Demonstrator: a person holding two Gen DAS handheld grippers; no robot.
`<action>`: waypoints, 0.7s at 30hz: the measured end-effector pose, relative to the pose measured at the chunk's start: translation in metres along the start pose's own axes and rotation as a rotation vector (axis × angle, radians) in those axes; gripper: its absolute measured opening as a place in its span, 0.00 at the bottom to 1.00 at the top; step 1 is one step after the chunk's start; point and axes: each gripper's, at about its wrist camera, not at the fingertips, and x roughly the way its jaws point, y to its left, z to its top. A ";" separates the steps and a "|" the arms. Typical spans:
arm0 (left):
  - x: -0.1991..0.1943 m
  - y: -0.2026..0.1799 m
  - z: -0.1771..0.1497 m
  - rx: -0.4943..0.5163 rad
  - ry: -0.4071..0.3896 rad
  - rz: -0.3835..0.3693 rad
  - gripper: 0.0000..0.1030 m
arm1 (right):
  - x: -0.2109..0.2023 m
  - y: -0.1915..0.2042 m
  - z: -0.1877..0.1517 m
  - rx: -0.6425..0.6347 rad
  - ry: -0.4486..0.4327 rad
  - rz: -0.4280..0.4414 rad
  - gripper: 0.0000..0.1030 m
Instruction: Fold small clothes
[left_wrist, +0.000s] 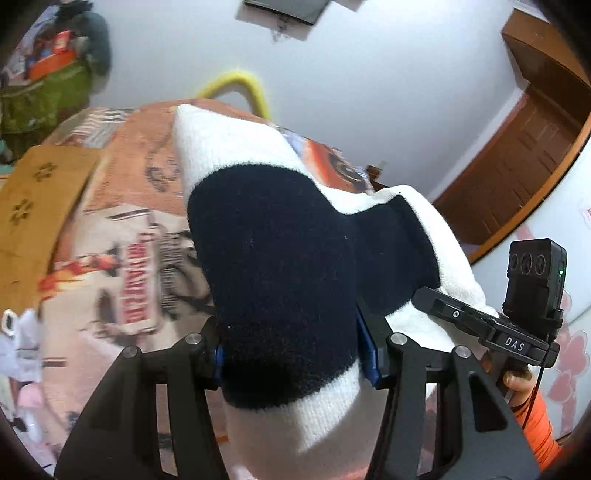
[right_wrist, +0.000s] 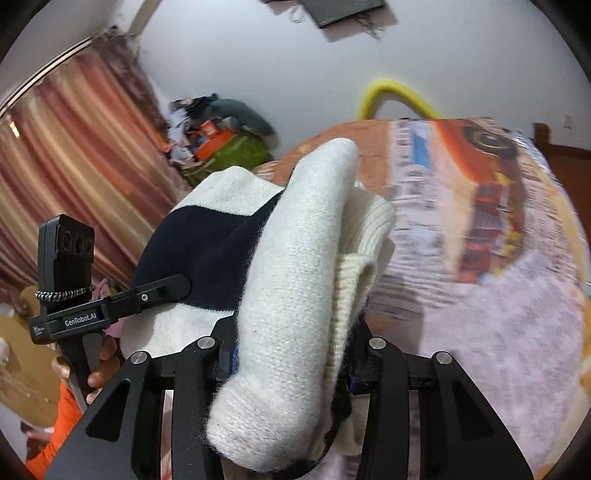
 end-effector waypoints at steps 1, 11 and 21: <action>-0.005 0.009 -0.001 -0.006 0.002 0.010 0.53 | 0.010 0.007 -0.001 -0.003 0.007 0.009 0.36; 0.035 0.119 -0.030 -0.154 0.109 0.085 0.56 | 0.122 0.022 -0.025 0.028 0.146 0.015 0.36; 0.070 0.156 -0.061 -0.166 0.134 0.116 0.76 | 0.141 0.007 -0.049 -0.074 0.256 -0.044 0.50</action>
